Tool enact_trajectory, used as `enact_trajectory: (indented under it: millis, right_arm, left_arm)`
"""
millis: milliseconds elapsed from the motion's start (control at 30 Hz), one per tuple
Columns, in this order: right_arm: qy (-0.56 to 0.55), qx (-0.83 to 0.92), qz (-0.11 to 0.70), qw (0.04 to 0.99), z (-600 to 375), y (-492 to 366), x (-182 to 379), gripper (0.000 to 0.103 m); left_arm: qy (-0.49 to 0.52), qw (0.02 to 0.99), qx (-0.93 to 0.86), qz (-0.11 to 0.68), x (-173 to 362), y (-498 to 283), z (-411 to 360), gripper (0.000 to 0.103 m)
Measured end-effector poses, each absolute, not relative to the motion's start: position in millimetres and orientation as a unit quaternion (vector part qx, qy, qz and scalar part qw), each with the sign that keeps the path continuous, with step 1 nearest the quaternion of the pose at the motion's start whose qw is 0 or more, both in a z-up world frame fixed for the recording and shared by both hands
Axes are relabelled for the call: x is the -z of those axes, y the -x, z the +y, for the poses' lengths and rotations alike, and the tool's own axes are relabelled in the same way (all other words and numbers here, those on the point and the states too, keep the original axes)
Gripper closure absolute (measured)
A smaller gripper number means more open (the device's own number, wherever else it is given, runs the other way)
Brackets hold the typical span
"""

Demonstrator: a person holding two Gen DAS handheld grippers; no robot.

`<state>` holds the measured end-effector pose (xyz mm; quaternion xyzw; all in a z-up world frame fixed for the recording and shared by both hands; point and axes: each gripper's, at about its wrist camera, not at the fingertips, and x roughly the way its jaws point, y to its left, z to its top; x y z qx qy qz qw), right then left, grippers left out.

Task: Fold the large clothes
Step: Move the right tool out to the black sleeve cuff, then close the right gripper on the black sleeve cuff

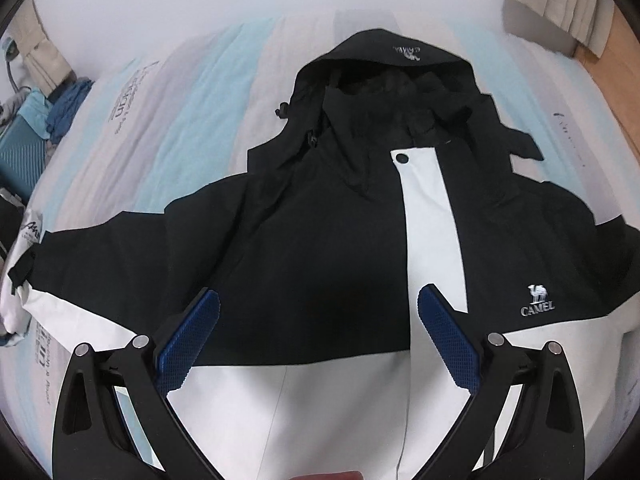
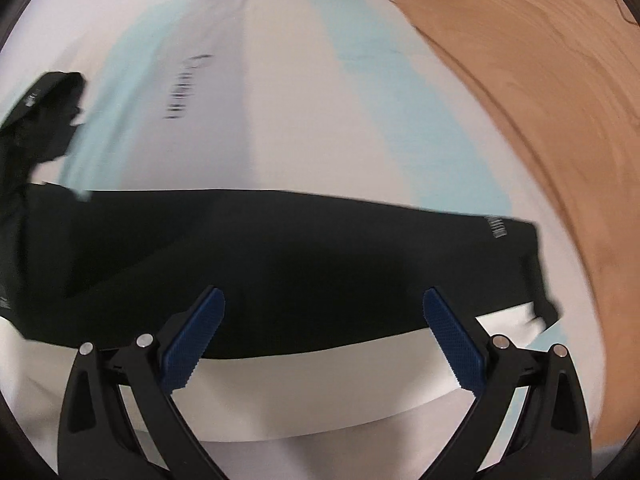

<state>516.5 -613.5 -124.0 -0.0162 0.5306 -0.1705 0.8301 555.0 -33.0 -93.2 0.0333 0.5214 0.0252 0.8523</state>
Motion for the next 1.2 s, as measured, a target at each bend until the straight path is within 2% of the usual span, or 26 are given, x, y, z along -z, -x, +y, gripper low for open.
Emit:
enact_trajectory:
  millis: [167,400,500,567,700,767,900,1000,1033,1067,1200]
  right_arm:
    - [0.045,0.189,0.539,0.820,-690.0,-511.7,129.7,0.007]
    - [0.001,0.238,0.553,0.799,-815.4,-472.9,137.3,0.007]
    - [-0.052,0.241,0.559,0.791,-856.9,-458.5,146.7,0.008]
    - [-0.090,0.227,0.568,0.786,-874.8,-451.8,155.0,0.022]
    - [-0.096,0.194,0.575,0.789,-876.1,-446.5,161.0,0.040]
    - [-0.093,0.183,0.574,0.793,-872.9,-446.2,164.1,0.043]
    - [-0.103,0.182,0.570,0.795,-882.1,-448.0,174.2,0.036]
    - [-0.108,0.187,0.567,0.795,-886.7,-443.7,178.1,0.035]
    - [-0.104,0.192,0.568,0.794,-885.2,-443.3,178.2,0.038]
    - [-0.107,0.192,0.567,0.794,-883.6,-442.5,176.1,0.045]
    - [-0.119,0.189,0.572,0.789,-886.8,-440.4,171.5,0.065]
  left_arm:
    - [-0.033,0.845,-0.026,0.532,113.4,-566.9,-46.2,0.006]
    - [-0.069,0.837,-0.032,0.541,134.6,-564.7,-53.0,0.006]
    - [-0.063,0.831,-0.041,0.550,141.2,-559.4,-45.9,0.006]
    - [-0.072,0.824,-0.043,0.560,147.3,-556.4,-45.4,0.006]
    - [-0.082,0.820,-0.039,0.565,151.1,-551.7,-48.2,0.006]
    - [-0.085,0.817,-0.043,0.569,153.6,-550.1,-50.0,0.006]
    - [-0.087,0.816,-0.040,0.570,153.9,-549.2,-53.1,0.006]
    - [-0.079,0.818,-0.044,0.568,153.8,-548.6,-51.4,0.006]
    - [-0.074,0.817,-0.046,0.570,154.2,-548.0,-50.3,0.006]
    - [-0.071,0.817,-0.049,0.570,154.6,-547.7,-49.4,0.006]
    - [-0.072,0.816,-0.053,0.571,155.8,-546.8,-49.9,0.006]
